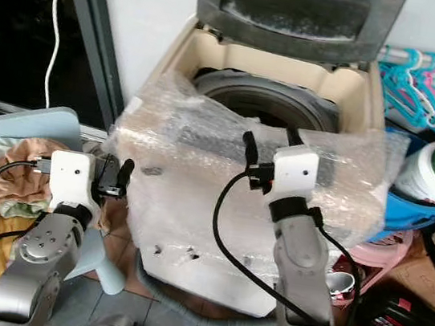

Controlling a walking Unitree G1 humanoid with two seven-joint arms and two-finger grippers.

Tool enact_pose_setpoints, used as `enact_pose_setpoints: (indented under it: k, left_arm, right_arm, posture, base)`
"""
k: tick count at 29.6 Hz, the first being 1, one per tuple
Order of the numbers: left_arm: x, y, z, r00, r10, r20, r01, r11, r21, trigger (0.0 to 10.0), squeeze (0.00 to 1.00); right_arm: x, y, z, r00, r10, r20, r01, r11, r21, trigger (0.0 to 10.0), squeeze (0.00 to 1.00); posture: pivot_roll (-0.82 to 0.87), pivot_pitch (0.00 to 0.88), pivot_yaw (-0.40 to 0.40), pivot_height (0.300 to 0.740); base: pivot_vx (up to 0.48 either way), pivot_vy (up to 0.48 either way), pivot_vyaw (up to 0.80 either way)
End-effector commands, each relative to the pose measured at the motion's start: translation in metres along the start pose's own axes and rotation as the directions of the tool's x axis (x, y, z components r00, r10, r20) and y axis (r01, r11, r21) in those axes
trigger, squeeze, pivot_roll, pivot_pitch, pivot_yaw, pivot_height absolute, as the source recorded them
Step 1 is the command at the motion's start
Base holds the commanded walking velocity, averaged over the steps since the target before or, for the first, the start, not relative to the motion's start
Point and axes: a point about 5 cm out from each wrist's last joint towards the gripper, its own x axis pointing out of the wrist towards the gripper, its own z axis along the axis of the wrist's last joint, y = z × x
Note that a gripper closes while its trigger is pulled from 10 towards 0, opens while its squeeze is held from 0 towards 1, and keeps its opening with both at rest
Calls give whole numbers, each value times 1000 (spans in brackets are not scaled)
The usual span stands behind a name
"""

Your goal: Clothes washing

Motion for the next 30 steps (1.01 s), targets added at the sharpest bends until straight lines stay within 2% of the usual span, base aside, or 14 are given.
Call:
enact_pose_setpoints:
  k: [1, 6, 14, 23, 26, 27, 28, 29, 30]
  left_arm:
    - [1, -6, 6, 999, -21, 34, 21, 1000, 21, 10000, 0]
    - [1, -8, 8, 998, -30, 49, 29, 999, 19, 10000, 0]
    - [-1, -6, 9, 998, 7, 65, -9, 999, 35, 10000, 0]
    - [-1, -3, 9, 998, 19, 57, -21, 999, 42, 10000, 0]
    - [-1, -2, 8, 998, 33, 47, -35, 998, 46, 10000, 0]
    - [-1, 0, 8, 998, 43, 42, -44, 998, 44, 10000, 0]
    - [-1, 0, 7, 998, 49, 40, -51, 998, 42, 10000, 0]
    - [0, 1, 7, 998, 57, 38, -58, 998, 39, 10000, 0]
    - [0, 2, 7, 997, 64, 35, -66, 997, 38, 10000, 0]
  right_arm:
    - [-6, -5, -1, 999, -41, -28, 41, 999, -1, 10000, 1000]
    - [-4, -5, -1, 999, -34, -38, 33, 999, -8, 10000, 1000]
    - [-5, -3, 1, 998, -18, -57, 18, 1000, 0, 10000, 1000]
    - [-3, 1, 1, 998, 13, -66, -10, 999, 52, 10000, 1000]
    - [-3, 7, 0, 995, 63, -74, -56, 994, 90, 10000, 1000]
    - [-4, 10, 0, 993, 89, -75, -81, 991, 102, 10000, 592]
    - [-4, 12, 0, 991, 106, -76, -97, 989, 110, 10000, 592]
    - [-4, 14, -1, 989, 122, -79, -112, 987, 115, 10000, 0]
    - [-4, 16, -1, 988, 132, -82, -122, 985, 121, 10000, 0]
  posture:
    - [-63, 24, 17, 740]
    - [-64, 27, 16, 740]
    - [-62, 32, 12, 740]
    - [-60, 36, 11, 740]
    - [-60, 36, 11, 740]
    - [-60, 36, 11, 740]
    - [-60, 36, 11, 740]
    - [-55, 36, 9, 740]
    - [-55, 36, 9, 740]
  base:
    - [0, 480, 0]
    - [0, 480, 0]
    - [0, 0, 800]
    - [0, 0, 800]
    - [0, 0, 800]
    - [0, 0, 788]
    - [0, 0, 788]
    - [0, 0, 788]
    - [0, 0, 788]
